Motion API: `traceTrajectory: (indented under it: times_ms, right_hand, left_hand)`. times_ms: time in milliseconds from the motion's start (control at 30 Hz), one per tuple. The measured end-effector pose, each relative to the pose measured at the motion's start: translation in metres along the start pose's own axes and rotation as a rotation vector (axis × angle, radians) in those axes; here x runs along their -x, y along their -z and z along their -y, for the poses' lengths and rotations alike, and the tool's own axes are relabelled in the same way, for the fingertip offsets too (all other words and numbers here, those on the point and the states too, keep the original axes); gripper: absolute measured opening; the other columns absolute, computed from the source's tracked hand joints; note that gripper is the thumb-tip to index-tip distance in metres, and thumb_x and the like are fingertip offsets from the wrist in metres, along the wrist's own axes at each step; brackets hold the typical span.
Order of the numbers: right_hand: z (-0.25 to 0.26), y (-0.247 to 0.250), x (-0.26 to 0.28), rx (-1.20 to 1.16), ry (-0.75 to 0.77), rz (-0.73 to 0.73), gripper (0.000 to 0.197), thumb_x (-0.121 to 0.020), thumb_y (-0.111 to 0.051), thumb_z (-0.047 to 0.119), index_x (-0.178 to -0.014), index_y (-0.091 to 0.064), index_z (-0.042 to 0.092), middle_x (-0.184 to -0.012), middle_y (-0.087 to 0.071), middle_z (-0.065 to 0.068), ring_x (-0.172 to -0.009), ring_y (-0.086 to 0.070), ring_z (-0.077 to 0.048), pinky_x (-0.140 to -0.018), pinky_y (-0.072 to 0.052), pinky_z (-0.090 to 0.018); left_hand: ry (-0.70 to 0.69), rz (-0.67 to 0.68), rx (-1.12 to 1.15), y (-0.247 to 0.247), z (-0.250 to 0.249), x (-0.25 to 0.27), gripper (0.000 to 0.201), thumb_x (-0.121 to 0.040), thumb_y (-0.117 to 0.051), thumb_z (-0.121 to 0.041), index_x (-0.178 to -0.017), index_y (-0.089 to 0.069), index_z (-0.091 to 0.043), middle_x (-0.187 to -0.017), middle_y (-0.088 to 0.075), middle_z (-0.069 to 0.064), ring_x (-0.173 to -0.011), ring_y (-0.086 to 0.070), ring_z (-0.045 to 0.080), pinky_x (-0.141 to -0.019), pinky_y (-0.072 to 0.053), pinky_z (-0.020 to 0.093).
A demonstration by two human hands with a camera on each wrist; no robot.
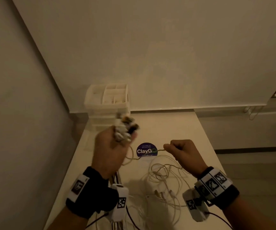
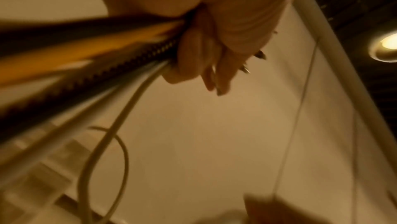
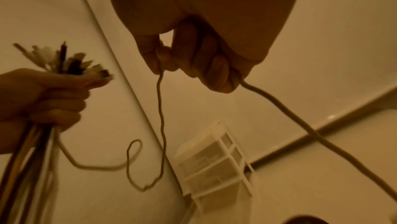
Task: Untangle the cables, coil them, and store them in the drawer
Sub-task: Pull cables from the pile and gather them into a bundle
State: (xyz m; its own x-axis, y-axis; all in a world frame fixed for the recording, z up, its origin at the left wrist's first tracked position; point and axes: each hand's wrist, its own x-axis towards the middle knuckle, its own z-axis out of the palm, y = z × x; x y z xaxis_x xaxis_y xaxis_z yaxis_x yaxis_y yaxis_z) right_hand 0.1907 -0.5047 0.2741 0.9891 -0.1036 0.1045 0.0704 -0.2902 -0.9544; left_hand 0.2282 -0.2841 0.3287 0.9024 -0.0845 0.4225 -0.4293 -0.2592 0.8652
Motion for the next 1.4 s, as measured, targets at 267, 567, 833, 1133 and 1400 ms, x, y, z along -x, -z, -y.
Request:
traceTrajectory:
  times_ms: [267,567,833,1133,1400]
  right_hand:
    - [0.043,0.014,-0.003,-0.235,0.063,0.218,0.041,-0.096,-0.05,0.02,-0.066,-0.051,-0.008,-0.053,-0.042,0.007,-0.047,-0.035,-0.003,-0.049,-0.032,-0.015]
    - [-0.019,0.028,0.004,-0.151,-0.062,0.076,0.034,-0.085,-0.056,0.032,-0.06,-0.061,0.01,-0.062,-0.038,-0.015,-0.051,-0.032,-0.013,-0.052,-0.03,-0.025]
    - [-0.039,0.015,0.004,-0.043,-0.115,-0.031,0.043,-0.091,-0.063,0.019,-0.049,-0.053,0.017,-0.051,-0.036,-0.002,-0.052,-0.032,-0.016,-0.054,-0.03,-0.029]
    - [0.052,-0.013,-0.021,-0.113,0.096,0.18,0.043,-0.088,-0.059,0.01,-0.049,-0.043,0.016,-0.049,-0.034,0.006,-0.047,-0.03,-0.007,-0.05,-0.032,-0.019]
    - [0.061,-0.009,0.004,-0.08,0.047,0.219,0.026,-0.098,-0.049,0.01,-0.081,-0.063,-0.004,-0.051,-0.054,0.01,-0.049,-0.045,0.0,-0.053,-0.037,-0.017]
  left_hand:
    - [0.18,0.266,0.196,-0.056,-0.019,0.009,0.021,-0.085,-0.054,0.02,-0.091,-0.068,0.006,-0.08,-0.067,0.003,-0.064,-0.065,-0.007,-0.057,-0.047,0.009]
    - [0.186,-0.224,0.19,0.019,-0.007,-0.031,0.043,-0.076,-0.066,-0.04,-0.062,-0.046,-0.005,-0.051,-0.037,0.003,-0.041,-0.036,0.012,-0.045,-0.034,0.026]
    - [0.13,-0.443,0.326,0.059,0.012,-0.033,0.014,-0.087,-0.068,-0.006,-0.08,-0.066,0.006,-0.062,-0.066,-0.007,-0.059,-0.062,0.011,-0.054,-0.053,0.019]
    - [0.202,0.178,0.212,-0.02,-0.004,0.008,0.034,-0.082,-0.06,0.01,-0.086,-0.069,-0.023,-0.089,-0.074,-0.001,-0.074,-0.07,0.002,-0.065,-0.051,0.016]
    - [0.203,0.092,0.205,-0.007,-0.008,-0.003,0.034,-0.085,-0.059,0.013,-0.08,-0.069,-0.019,-0.076,-0.072,-0.014,-0.072,-0.068,0.001,-0.068,-0.054,0.022]
